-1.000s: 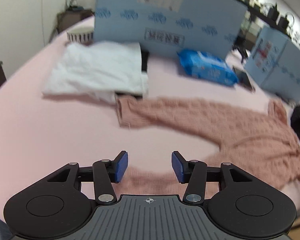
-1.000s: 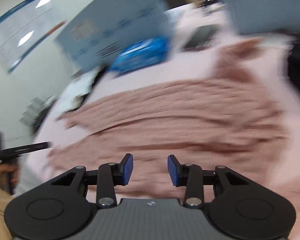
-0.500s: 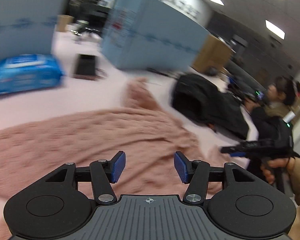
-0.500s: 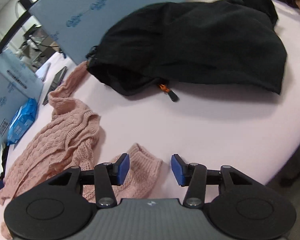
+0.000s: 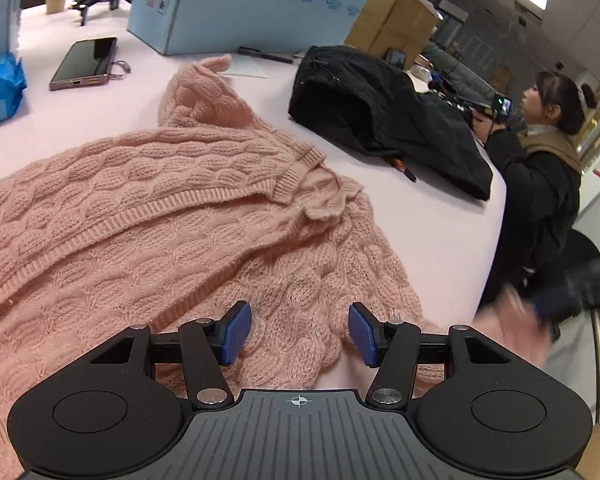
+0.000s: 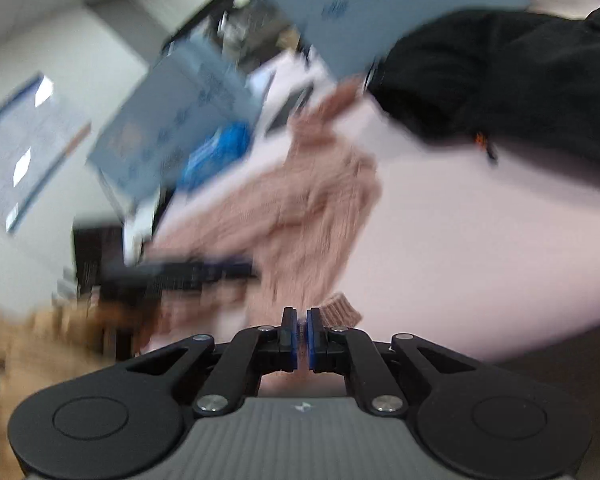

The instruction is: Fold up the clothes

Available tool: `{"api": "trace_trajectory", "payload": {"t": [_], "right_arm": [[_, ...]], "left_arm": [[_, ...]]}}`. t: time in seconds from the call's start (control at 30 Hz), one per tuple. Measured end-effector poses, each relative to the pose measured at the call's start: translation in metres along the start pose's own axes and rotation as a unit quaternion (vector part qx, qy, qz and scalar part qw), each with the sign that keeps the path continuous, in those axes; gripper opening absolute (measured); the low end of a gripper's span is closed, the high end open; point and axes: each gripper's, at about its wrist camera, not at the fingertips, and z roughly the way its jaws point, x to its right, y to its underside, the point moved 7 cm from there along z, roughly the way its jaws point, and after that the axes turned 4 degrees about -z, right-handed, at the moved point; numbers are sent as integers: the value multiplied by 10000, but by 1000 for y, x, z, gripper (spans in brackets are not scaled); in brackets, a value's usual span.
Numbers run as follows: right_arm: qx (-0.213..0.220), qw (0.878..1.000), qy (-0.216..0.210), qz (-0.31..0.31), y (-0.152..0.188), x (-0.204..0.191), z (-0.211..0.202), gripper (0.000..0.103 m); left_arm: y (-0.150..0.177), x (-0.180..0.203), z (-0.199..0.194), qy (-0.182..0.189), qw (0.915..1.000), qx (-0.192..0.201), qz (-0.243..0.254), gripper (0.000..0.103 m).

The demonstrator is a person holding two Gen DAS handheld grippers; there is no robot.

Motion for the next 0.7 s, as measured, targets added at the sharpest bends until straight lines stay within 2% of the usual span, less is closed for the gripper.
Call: {"api": "trace_trajectory", "payload": {"t": [0.07,0.13,0.2,0.3,0.33,0.37,0.43,0.47,0.5,0.57,0.63,0.7], "right_arm": [[-740,9971,117,147,43,-5,3,12],[-998,9931,463,403,68,-2,4,19],[-707,9908,751,875,83,2,0,24],[203,9848,781,1539,73,5,-5,25],[636,9806,825,1662,65,3,-6,26],[1022,9754,879,1746,55,3,-4,33],[1558,9633,1038,1922,38,9,4,45],[1792,9555,1037,2101,29,13,11,46],[1849,9532,894,2218,24,15,18,46],[1432,9647,559,2140,20,11,44,46],[1016,9764,752,1750,23,5,55,51],[954,9790,777,1625,28,6,56,58]], "left_arm": [[-1,2,-4,62,9999,-17,108,54],[0,8,-10,201,9995,25,240,55],[-4,19,-9,411,9982,56,431,55],[-1,35,-8,626,9950,-17,778,55],[0,41,-9,705,9936,-3,881,55],[1,46,-10,784,9921,13,982,55],[2,52,-11,817,9904,13,1112,55],[2,51,-10,743,9904,-6,1162,55],[1,49,-7,668,9908,-39,1180,55],[0,44,-4,628,9920,-134,1090,55],[-2,41,-8,721,9928,-89,953,55],[-2,41,-12,791,9925,-62,930,55]]}}
